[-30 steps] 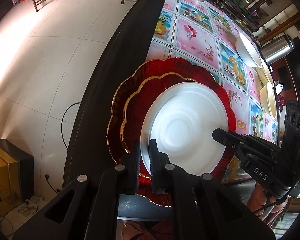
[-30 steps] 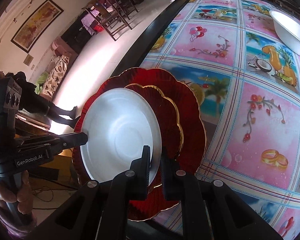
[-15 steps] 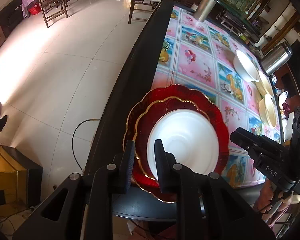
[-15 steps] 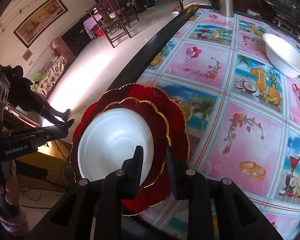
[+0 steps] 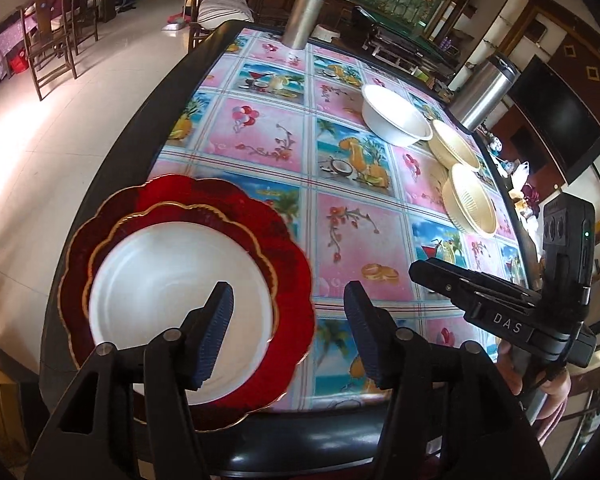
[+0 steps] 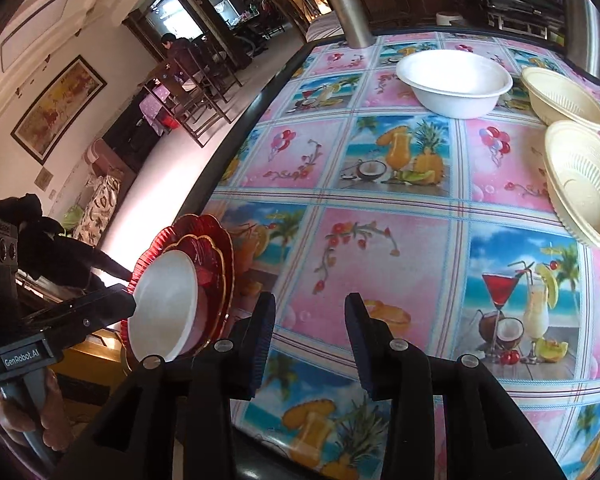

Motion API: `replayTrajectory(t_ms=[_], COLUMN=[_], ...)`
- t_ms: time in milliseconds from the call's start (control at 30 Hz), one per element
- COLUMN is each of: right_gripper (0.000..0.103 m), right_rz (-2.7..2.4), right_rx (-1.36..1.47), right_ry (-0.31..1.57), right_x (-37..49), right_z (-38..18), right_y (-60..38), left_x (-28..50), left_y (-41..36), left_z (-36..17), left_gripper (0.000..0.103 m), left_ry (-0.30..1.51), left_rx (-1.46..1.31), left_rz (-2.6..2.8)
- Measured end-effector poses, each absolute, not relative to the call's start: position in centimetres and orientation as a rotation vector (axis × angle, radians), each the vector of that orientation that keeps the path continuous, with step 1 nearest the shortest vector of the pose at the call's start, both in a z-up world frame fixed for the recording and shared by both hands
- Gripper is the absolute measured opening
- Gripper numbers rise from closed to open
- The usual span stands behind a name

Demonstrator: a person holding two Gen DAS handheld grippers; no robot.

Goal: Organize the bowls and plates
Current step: 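Open both grippers and lift them away from the stack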

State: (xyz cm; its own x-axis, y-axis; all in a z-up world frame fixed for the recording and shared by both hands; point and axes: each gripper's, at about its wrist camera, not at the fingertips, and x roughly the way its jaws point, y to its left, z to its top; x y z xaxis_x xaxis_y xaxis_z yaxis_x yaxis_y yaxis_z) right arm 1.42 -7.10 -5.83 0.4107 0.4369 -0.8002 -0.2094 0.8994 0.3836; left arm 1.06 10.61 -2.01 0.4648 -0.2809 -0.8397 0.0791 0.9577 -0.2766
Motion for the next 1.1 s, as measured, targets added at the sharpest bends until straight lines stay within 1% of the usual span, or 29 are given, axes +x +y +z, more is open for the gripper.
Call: replayTrajectory(t_ms=[200,367,433,500,533,800,1100], right_gripper=[0.039,0.039,0.041,0.044,0.044,0.044,0.044], right_rz=[0.380,0.326,0.293,0.251,0.229,0.117,0.069], right_rx=[0.275,0.343,0.370,0.391,0.401,0.479,0.531], right_ry=[1.056,0.971,0.927,0.894,0.884,0.847,0.848], right_x=[-0.3,-1.7,-2.2,-2.4,-2.5,-2.7,0.2], right_z=[-6.3,-4.7,-3.8,-3.2,-3.0,-2.3,-3.3], right_y=[-11.9,-17.6,-20.2,-22.8,-24.0,-31.4,-35.8], left_x=[1.7,2.9,3.3,3.8,4.0,6.4,9.5], left_y=[4.3,-0.5,-2.2,-3.7,-4.4,-9.3,-12.8], left_z=[-1.7,-0.6,-0.4,-0.2,-0.2,0.4,-0.1], left_gripper=[0.057,0.057,0.057,0.061,0.062,0.062,0.062], left_ry=[0.950,0.829,0.802,0.789,0.784,0.761,0.764], left_rx=[-0.098,-0.027,-0.008,0.008,0.018,0.054,0.069], left_rz=[-0.183,-0.165,-0.169,-0.183,-0.187,-0.213,-0.220])
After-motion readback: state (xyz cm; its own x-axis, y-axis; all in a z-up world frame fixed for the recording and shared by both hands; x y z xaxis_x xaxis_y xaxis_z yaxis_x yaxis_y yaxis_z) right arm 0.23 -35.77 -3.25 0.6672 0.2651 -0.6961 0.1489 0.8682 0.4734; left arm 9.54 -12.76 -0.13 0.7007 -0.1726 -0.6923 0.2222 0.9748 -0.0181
